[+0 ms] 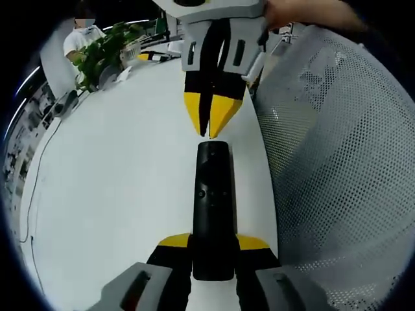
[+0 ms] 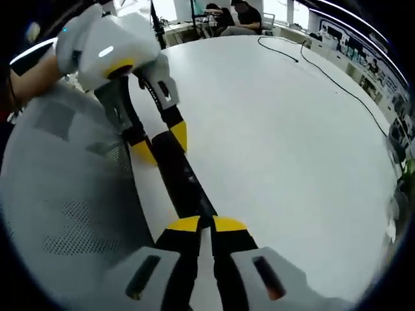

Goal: Press the specified remote control buttons in sequence, fully releasing each button before pressing the next.

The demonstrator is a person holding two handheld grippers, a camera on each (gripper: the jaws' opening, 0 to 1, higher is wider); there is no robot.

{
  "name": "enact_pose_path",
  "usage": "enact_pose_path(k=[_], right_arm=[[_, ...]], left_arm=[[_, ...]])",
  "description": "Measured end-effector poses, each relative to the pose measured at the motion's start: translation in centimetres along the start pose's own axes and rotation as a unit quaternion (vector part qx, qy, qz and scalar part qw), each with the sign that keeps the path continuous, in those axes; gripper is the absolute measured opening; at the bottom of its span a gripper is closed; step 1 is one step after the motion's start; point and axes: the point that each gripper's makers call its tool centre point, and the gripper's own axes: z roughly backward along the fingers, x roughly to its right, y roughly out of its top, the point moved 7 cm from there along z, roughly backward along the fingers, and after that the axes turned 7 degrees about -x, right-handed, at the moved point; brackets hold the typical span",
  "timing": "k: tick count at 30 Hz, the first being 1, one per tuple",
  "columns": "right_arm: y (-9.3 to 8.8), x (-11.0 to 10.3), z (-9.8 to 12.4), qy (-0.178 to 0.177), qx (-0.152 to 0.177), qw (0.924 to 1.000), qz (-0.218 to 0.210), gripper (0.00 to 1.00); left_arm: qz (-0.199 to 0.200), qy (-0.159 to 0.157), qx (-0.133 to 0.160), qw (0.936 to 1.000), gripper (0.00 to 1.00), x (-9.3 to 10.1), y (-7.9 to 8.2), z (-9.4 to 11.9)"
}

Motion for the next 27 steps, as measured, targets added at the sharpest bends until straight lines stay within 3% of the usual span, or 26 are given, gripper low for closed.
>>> enact_pose_path(k=[7,15,18,23,27], right_arm=[[-0.4,-0.3,-0.8,0.004,-0.024,0.9995,0.019,0.00],[-0.2,-0.2,-0.8,-0.001,-0.028,0.9992,0.027,0.00],[-0.1,-0.3,-0.9,-0.014,-0.038,0.9975,0.058,0.00],[0.4,-0.8,-1.0,-0.035,-0.073,0.9856,0.149,0.00],[0.6,-0.5,-1.0,-0.020,-0.083,0.9890,0.121,0.00]], left_arm=[[0.000,0.000,0.000,1.0000,0.24,0.0,0.0,0.0],[0.001,0.000,0.001,1.0000,0.24,0.0,0.0,0.0],[0.002,-0.001,0.003,1.0000,0.24,0.0,0.0,0.0],[0.015,-0.009,0.019,0.9997,0.24,-0.2,-0.3,0.1],[0.014,-0.010,0.024,0.9996,0.24,-0.1,-0.3,0.0]])
